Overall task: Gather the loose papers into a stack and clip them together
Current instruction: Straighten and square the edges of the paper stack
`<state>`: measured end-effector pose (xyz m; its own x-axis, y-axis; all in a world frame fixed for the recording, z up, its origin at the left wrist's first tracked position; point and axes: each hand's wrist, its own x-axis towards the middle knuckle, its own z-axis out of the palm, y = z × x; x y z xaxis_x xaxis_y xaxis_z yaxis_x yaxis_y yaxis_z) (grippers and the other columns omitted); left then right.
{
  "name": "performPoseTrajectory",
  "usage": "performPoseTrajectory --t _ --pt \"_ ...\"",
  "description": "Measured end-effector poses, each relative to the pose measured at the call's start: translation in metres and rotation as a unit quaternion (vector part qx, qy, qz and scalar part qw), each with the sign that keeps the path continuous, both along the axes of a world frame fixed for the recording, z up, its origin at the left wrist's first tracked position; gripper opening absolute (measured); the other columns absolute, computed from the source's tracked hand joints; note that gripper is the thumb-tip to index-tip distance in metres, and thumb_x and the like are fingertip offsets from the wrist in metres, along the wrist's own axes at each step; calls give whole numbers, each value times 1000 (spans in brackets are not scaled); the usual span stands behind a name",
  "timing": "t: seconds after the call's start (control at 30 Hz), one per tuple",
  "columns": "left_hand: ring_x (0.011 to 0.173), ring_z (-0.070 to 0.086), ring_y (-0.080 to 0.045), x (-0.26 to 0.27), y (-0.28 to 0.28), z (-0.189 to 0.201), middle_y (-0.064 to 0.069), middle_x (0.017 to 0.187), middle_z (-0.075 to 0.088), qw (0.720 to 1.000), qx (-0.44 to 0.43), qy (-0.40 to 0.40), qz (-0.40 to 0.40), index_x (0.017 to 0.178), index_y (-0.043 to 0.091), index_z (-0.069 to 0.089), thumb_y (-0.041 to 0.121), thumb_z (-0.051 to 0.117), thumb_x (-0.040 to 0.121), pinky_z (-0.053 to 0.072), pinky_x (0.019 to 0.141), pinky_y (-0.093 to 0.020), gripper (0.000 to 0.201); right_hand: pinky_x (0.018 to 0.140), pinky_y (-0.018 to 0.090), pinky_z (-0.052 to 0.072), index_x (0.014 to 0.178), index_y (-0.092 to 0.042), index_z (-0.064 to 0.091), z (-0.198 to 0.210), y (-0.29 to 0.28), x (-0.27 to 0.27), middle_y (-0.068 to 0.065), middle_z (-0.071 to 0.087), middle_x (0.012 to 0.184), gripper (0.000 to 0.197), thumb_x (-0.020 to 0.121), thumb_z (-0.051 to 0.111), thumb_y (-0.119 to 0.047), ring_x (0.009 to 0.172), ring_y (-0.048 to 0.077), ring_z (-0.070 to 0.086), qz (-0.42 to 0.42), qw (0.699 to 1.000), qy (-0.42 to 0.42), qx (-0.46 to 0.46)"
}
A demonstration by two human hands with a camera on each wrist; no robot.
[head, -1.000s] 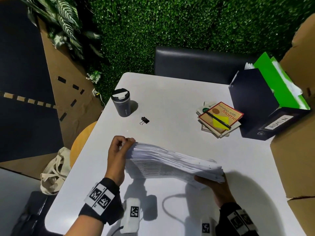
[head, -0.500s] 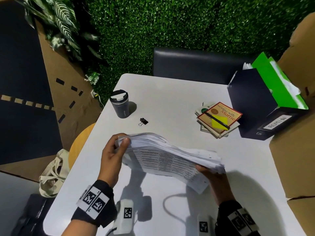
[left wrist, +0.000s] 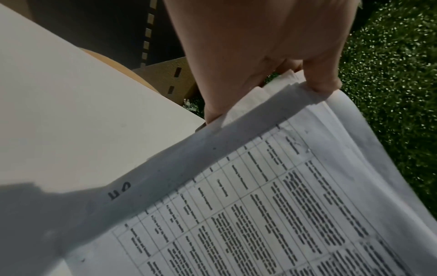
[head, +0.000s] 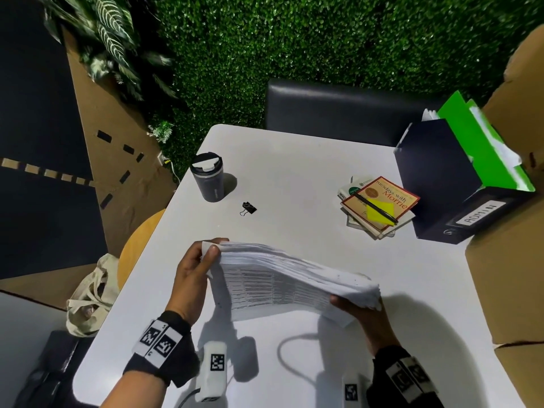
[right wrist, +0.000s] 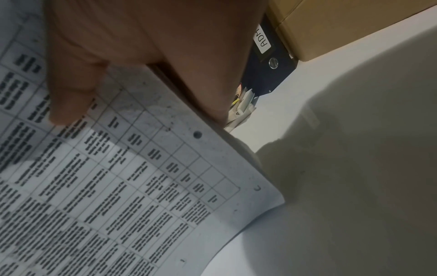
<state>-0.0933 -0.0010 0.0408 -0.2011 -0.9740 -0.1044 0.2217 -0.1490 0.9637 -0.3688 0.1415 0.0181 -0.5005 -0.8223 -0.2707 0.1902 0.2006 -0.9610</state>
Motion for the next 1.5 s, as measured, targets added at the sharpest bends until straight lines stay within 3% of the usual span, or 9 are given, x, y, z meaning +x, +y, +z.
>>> performPoseTrajectory --t 0.1,0.3,0.5,0.63,0.83,1.03,1.27,1.37,1.5 --pt "99 64 -19 6 -2 -4 -6 109 71 999 12 36 1 84 18 65 55 76 64 50 82 -31 44 72 21 56 82 -16 68 1 -2 -2 -10 75 74 38 50 86 -9 72 7 70 12 1000 1 4" --pt "85 61 -15 13 -9 -9 1 88 71 999 13 1 -49 85 18 69 61 70 69 46 77 -28 46 58 11 52 80 -17 69 8 -3 -5 -11 75 71 58 28 93 -25 67 1 69 52 998 -22 -1" --pt "111 63 -23 19 -13 -23 -15 122 66 987 28 -45 -150 125 10 59 43 66 81 51 94 -32 55 63 18 52 95 -15 66 2 -6 -11 -9 76 78 57 42 84 -20 76 7 69 37 999 -33 5" --pt "98 70 -18 10 5 -24 -3 103 75 977 64 -98 -179 111 15 65 36 94 38 55 79 -25 81 76 27 54 111 -7 64 -10 -11 -12 3 75 96 91 29 92 -35 91 19 69 14 998 -42 43" --pt "92 71 -19 3 2 -23 -9 98 76 989 45 -92 -102 98 12 74 21 86 52 56 76 -26 48 84 33 50 104 -10 67 -8 -19 -11 5 72 97 108 8 89 -52 90 21 66 1 998 -36 50" --pt "82 66 -11 20 -9 -14 6 87 70 990 -15 -91 -108 98 5 58 33 94 37 53 68 -21 77 70 27 53 77 -12 75 7 -10 -16 0 76 80 30 56 81 9 79 14 70 95 995 6 -15" --pt "103 63 -9 17 -14 -32 8 112 65 991 34 -79 -107 123 29 42 10 91 46 55 81 -30 93 66 19 54 85 -12 72 -12 -17 -8 -4 76 77 47 40 87 -9 74 8 71 69 997 -23 24" --pt "107 64 -31 9 -12 -35 -11 111 71 990 65 -71 -100 122 12 58 32 94 38 54 89 -41 93 70 16 53 106 -10 67 -13 -26 -1 -7 76 90 57 53 86 -6 87 10 70 48 999 -10 7" --pt "106 66 -26 9 -11 -26 -10 111 72 991 44 -64 -105 121 7 60 32 82 56 54 81 -26 73 75 19 54 108 -10 66 1 -27 -2 -8 75 94 45 67 75 6 91 9 69 44 998 22 -34"
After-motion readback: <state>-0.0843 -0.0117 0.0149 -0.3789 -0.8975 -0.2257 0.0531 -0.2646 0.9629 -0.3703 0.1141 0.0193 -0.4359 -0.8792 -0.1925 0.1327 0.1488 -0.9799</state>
